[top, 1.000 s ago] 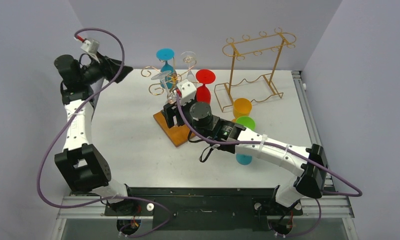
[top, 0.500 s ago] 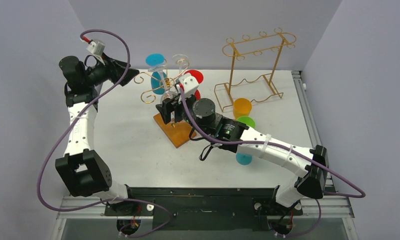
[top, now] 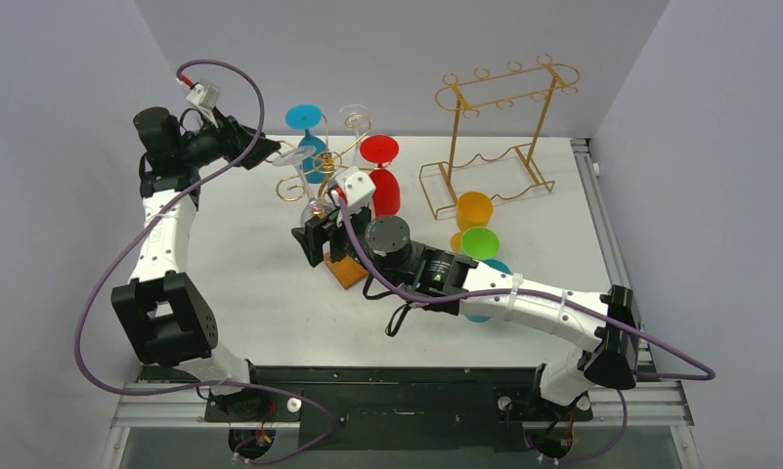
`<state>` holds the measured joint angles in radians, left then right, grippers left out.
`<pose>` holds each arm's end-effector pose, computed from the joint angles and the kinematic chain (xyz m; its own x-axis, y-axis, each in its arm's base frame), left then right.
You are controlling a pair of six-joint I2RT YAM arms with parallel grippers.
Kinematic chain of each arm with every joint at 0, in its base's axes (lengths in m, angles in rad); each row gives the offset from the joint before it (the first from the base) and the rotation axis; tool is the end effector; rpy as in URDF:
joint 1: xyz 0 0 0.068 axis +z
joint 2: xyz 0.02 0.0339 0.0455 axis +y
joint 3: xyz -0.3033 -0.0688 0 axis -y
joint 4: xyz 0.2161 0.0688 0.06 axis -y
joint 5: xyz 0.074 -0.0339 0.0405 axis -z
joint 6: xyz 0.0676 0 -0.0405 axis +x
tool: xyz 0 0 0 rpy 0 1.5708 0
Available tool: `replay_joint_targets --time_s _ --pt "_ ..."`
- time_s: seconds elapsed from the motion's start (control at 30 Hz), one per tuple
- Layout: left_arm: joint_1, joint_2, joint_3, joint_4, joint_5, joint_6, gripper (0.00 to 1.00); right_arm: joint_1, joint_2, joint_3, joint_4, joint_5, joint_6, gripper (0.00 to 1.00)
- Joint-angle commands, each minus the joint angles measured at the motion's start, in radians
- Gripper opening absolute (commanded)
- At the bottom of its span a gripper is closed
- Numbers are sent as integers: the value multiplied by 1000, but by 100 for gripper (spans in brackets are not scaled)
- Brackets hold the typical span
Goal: Place the wine glass upside down on the wine glass rack
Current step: Adjust the wine rack at the center of the board.
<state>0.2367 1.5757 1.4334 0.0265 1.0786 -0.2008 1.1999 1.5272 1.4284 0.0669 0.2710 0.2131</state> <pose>0.3534 0.0240 0.4333 -0.2577 -0.1591 -0.9530 0.7029 0.6459 -0.2979 0.1498 0.3353 0.4505 -0.1807 0.0975 -0.9787 -0.7804 0.5913 0.2030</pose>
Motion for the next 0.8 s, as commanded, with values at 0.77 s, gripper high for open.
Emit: replay_joint_targets --time_s 0.77 --pt "11 -210 -227 123 -36 -109 28 -40 -1 -14 106 4 8 0"
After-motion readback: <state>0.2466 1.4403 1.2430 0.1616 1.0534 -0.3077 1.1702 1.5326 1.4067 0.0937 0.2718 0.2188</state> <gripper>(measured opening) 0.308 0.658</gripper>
